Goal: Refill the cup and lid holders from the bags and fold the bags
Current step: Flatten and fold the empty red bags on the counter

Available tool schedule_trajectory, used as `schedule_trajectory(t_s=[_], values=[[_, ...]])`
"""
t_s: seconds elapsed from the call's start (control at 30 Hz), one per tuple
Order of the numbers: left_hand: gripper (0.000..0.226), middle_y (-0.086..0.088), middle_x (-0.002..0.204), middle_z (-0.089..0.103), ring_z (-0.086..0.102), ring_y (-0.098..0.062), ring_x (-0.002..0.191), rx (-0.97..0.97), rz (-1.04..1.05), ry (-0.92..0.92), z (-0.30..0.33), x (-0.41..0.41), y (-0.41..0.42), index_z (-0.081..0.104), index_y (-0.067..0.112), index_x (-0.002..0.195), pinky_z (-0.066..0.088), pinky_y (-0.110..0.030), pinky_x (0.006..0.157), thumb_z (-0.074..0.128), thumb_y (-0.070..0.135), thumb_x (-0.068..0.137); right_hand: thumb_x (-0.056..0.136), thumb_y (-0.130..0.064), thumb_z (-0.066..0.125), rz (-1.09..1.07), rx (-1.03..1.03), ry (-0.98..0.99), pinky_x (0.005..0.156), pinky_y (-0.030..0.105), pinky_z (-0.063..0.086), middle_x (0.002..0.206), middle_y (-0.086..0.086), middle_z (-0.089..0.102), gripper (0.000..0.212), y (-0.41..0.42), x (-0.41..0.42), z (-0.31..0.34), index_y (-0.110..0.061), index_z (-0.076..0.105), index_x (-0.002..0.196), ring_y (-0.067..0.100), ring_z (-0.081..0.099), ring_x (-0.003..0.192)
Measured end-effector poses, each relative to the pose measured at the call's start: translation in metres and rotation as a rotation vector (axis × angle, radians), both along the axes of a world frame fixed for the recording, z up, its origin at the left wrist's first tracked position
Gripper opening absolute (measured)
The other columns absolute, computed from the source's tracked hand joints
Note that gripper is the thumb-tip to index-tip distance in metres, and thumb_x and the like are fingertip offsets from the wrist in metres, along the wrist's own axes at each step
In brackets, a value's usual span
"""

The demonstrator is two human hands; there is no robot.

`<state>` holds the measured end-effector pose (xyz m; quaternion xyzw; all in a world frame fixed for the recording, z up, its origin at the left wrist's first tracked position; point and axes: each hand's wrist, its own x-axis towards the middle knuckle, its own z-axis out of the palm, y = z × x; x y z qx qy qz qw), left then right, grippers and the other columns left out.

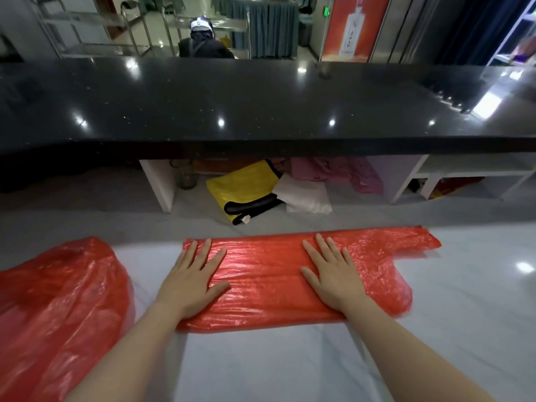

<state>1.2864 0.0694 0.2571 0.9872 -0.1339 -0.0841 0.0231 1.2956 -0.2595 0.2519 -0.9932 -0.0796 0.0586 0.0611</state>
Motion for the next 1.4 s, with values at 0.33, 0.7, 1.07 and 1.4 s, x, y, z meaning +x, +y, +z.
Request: schedule_trajectory(t_s=[0.33,0.7,1.07,1.4], values=[[0.099,-0.005,0.156,-0.026,-0.022,-0.028,0.145,0.0,0.114,0.046,0.008,-0.034,-0.034,-0.03,0.031,0.139,-0.013,-0.037,0.115,-0.02,0.088,0.058,0.09,-0.067,0.014,0.122,-0.02,0.023,0.117,0.04,-0.007,0.161,-0.006,-0.01,0.068,-0.029,0.005,0.003,-0.042,-0.005,0.151,0.016,-0.011,0.148],[0.087,-0.007,0.158,-0.022,-0.022,-0.029,0.144,-0.037,0.23,0.01,-0.003,-0.052,-0.086,-0.032,0.034,0.136,-0.012,-0.042,0.117,-0.011,0.081,0.067,0.086,-0.032,0.049,0.227,0.064,-0.614,0.103,0.048,0.035,0.128,0.017,0.057,0.036,-0.057,-0.049,0.022,-0.012,0.069,0.109,0.034,0.044,0.123],[0.084,-0.019,0.158,-0.015,-0.017,-0.038,0.145,-0.09,0.309,-0.047,-0.006,-0.069,-0.143,-0.013,0.023,0.151,-0.013,-0.05,0.116,0.012,0.073,0.088,0.077,-0.049,0.065,0.312,0.241,-0.276,0.079,0.034,0.049,0.104,-0.004,0.062,0.036,0.0,-0.132,0.023,-0.021,0.067,0.099,0.02,0.059,0.093],[0.068,0.004,0.161,-0.008,-0.024,-0.007,0.139,-0.284,-0.013,-0.055,-0.005,-0.077,-0.115,0.002,0.032,0.152,-0.015,-0.036,0.113,0.001,0.062,0.092,0.079,-0.005,0.074,0.131,0.342,-0.291,0.069,0.036,0.054,0.095,0.004,0.07,0.007,-0.045,-0.141,0.03,-0.009,0.069,0.08,0.027,0.066,0.081]])
